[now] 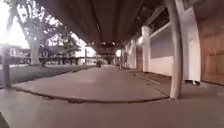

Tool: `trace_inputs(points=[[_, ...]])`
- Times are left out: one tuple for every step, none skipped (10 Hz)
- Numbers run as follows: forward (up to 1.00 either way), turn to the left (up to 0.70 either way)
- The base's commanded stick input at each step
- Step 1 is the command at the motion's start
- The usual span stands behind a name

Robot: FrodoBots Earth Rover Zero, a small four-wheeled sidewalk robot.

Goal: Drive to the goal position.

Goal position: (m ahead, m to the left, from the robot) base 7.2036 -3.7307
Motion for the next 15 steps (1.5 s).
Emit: trace_inputs(points=[[0.85, 0.00], [0.85, 0.00], [0.85, 0.00], [0.85, 0.00], [0.85, 0.00], [0.85, 0.00], [0.85, -0.07], [0.85, -0.17], [0.85, -0.32], [0.85, -0.20], [0.85, 0.00], [0.85, 0.00], [0.85, 0.00], [0.85, 0.00], [0.85, 0.00]])
